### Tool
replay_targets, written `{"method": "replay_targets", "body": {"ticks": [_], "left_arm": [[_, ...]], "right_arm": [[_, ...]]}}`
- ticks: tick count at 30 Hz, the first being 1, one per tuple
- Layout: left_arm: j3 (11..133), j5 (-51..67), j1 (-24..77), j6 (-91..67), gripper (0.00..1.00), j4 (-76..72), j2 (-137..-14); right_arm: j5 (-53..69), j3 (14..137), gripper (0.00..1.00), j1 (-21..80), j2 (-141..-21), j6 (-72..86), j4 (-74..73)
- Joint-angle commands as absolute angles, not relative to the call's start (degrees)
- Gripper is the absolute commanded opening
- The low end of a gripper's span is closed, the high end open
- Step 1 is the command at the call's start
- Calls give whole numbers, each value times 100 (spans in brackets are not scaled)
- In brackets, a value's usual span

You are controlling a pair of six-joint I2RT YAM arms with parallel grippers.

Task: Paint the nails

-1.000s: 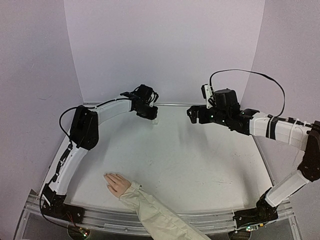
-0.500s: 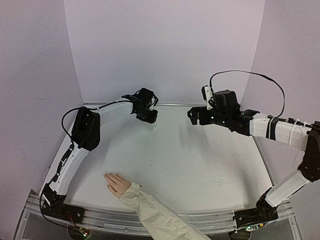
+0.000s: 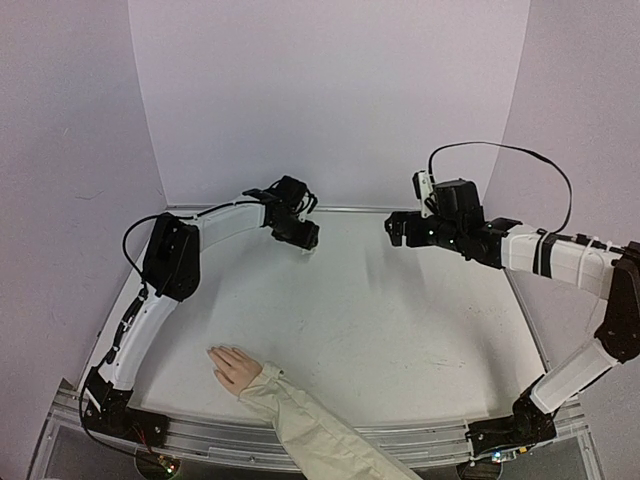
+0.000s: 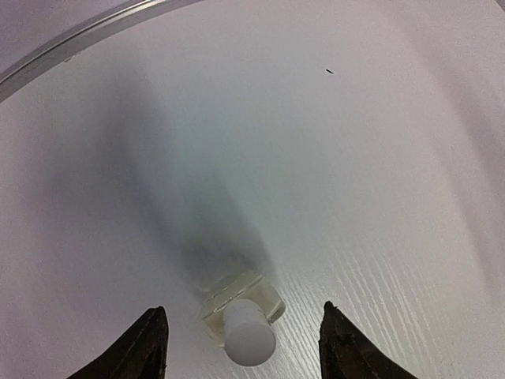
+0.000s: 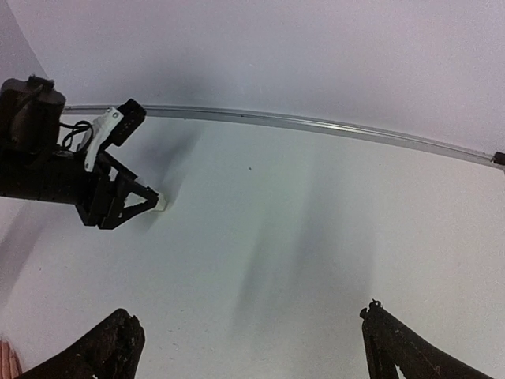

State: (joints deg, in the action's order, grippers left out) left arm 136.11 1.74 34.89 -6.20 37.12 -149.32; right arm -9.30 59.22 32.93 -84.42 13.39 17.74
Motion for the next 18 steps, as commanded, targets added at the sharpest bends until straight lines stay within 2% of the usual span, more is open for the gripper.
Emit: {"method": "replay_targets", "body": {"ticks": [1,4,8,15,18], "left_arm": [[13567,396,3296,-611,69,3604,-14013],[13007,474,3103,-517,77,3403,-13327],[11539,569,2682,-434,85,2498,-12039],[7837,193,917,-388,88,683,-9328],[6248,56,376,-347,88,-341,-8370]], "right_arm": [[-736,5876,98,2686,-8456,1399,1812],[-471,5871,98,2169,-8410,1336,1811],[-241,5871,98,1387,-8269,1156,1789],[418,5578,98,-143,-7780,855,1820],[402,5094,98,-202,-7589,639,2393]]}}
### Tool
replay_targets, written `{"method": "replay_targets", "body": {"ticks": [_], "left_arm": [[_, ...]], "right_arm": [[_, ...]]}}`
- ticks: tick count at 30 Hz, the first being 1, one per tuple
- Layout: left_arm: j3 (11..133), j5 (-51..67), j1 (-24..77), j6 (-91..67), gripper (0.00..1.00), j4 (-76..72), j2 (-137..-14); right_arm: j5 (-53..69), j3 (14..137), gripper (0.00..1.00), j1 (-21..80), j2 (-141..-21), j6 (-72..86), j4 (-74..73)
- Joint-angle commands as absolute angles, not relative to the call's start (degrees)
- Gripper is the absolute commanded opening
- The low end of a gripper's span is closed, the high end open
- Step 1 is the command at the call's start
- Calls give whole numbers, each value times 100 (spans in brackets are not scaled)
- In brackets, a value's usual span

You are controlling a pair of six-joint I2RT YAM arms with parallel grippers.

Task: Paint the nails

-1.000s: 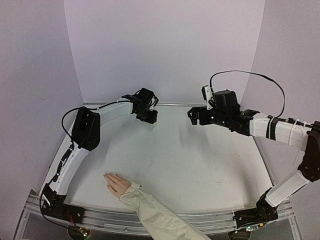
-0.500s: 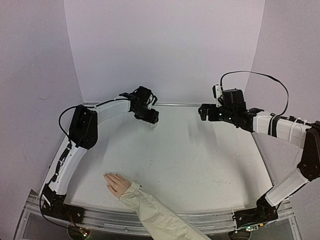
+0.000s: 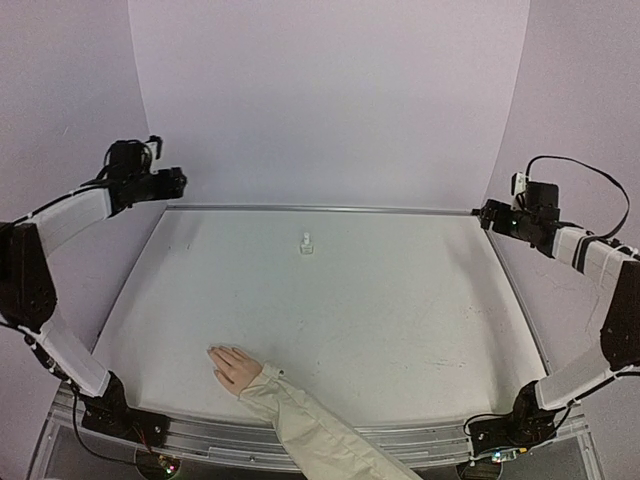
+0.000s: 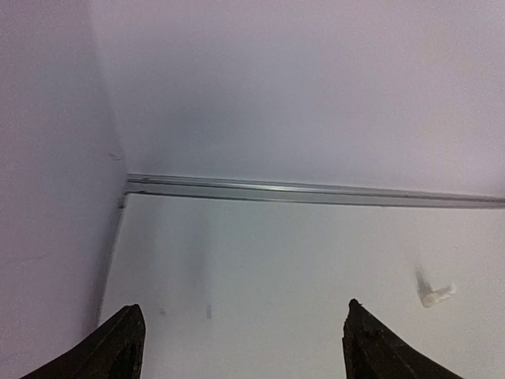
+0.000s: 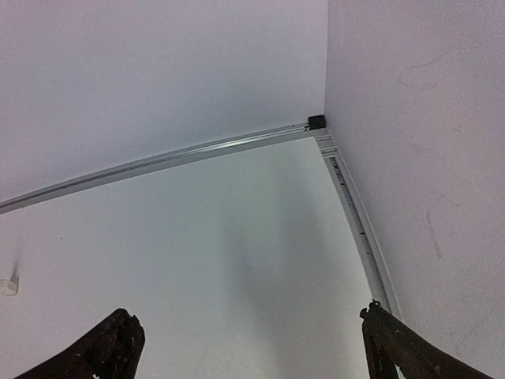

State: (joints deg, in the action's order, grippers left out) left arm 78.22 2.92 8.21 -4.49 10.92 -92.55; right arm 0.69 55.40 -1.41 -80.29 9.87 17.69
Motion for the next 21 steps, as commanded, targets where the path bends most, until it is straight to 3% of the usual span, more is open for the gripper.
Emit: {"method": "replay_targets", "body": {"ticks": [1,10,21], "left_arm": [[5811,56,312,-318,88,-681,-8107],[4237,-182,288,-176,92,-1854,-7273],[4140,254,290,-213,94,-2210,-7460]], "right_arm": [[424,4891,98,-202,-7517,639,2695],[506,4102,98,-202,-7462,575,3693],[438,3838,98,-193,-7196,574,3948]]}}
